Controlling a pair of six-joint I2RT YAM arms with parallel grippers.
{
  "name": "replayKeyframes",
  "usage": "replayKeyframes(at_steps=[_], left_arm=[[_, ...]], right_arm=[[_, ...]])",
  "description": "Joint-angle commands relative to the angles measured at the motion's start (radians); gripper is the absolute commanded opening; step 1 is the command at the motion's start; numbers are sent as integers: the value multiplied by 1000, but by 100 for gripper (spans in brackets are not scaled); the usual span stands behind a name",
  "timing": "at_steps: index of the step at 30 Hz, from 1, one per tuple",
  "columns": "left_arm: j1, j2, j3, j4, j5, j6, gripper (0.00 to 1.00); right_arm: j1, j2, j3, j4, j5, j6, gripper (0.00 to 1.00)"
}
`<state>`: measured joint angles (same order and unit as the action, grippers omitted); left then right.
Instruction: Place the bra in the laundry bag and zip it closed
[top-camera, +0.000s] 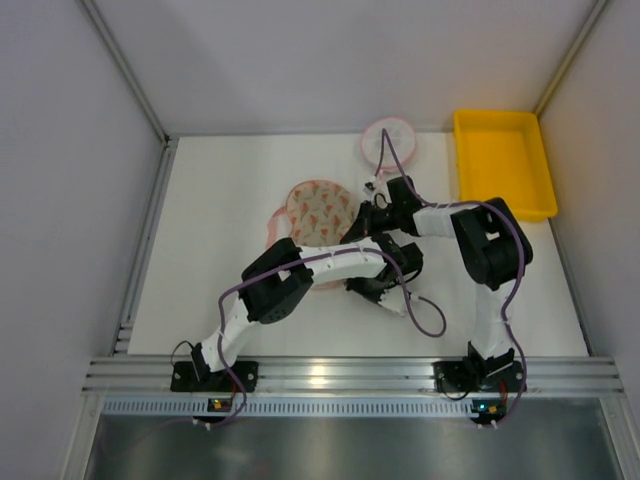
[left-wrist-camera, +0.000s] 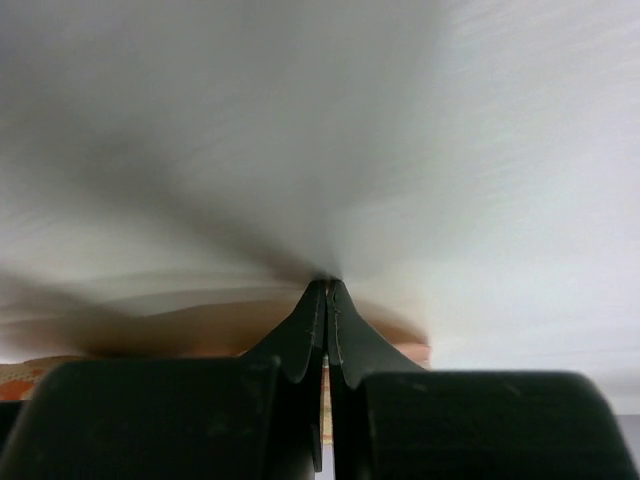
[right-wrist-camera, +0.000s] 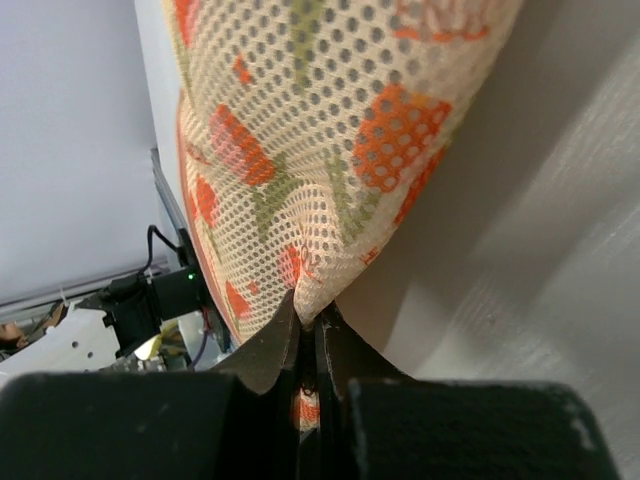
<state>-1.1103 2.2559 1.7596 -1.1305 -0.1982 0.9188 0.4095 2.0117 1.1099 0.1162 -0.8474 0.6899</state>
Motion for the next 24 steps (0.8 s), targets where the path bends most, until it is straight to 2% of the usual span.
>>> replayKeyframes(at_steps=[1, 6, 11, 12, 13, 15, 16, 18, 22, 24], left_arm=[[-45, -84, -44, -54, 134, -37, 0], [-57, -105, -80, -77, 192, -81, 0], [-54, -114, -88, -60, 188, -115, 0], [-49, -110, -81, -45, 183, -118, 0], [-46, -108, -75, -32, 178, -124, 0], [-36, -99, -48, -9, 164, -133, 0], [-31, -96, -37, -8, 163, -136, 0], [-20, -84, -5, -9, 164, -135, 0], [-10, -79, 18, 1, 154, -117, 0], [-6, -72, 26, 2, 148, -113, 0]], right_arm=[[-24, 24, 70, 2, 2, -56, 0], [-26, 45, 117, -33, 5, -92, 0], [-24, 55, 166, -78, -34, -128, 1], [-24, 50, 186, -119, -41, -153, 10], [-26, 44, 194, -165, -42, -170, 30], [-31, 7, 189, -211, -50, -216, 46], [-35, -7, 186, -255, -51, -230, 61], [-53, -39, 176, -311, -51, -282, 72], [-83, -76, 136, -435, -53, -349, 76], [-86, -90, 96, -454, -67, -372, 72]])
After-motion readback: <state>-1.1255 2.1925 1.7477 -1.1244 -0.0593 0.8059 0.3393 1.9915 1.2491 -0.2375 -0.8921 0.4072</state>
